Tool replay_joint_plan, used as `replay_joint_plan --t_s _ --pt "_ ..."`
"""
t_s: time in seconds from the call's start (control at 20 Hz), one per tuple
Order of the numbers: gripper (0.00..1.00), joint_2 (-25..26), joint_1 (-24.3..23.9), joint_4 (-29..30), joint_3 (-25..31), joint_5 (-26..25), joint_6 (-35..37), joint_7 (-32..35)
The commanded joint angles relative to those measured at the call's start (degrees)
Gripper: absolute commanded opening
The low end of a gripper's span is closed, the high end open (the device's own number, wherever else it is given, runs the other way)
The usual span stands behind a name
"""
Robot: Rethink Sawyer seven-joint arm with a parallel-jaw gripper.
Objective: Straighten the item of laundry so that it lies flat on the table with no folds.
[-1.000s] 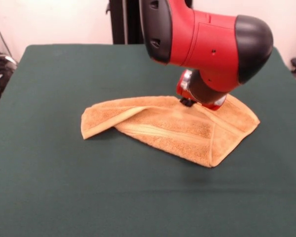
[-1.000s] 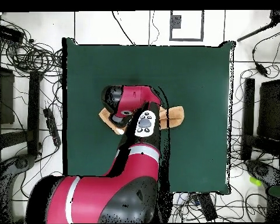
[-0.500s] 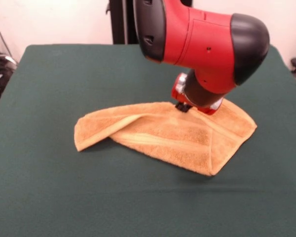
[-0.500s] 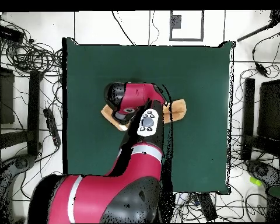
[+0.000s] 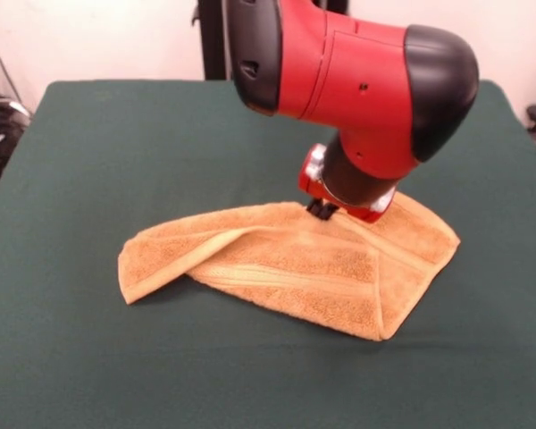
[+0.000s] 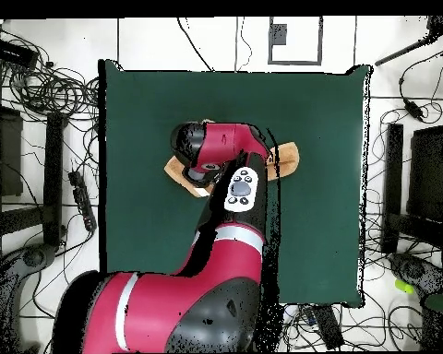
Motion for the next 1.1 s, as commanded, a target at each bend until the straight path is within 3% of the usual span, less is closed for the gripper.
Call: replay_joint_plan --t_s 0.05,0.5,0.85,1.1 --pt "0.0 7.42 -1.72 -1.43 3.03 1.75 -18.86 17.54" --pt "0.0 5.78 -1.27 -1.67 2.87 4.38 -13.8 18.58" --pt "0.0 1.3 -0.59 -0.03 3.01 6.69 -7.63 18.26" --pt "0.0 -1.01 0.71 -0.22 1.97 5.63 -5.4 15.36"
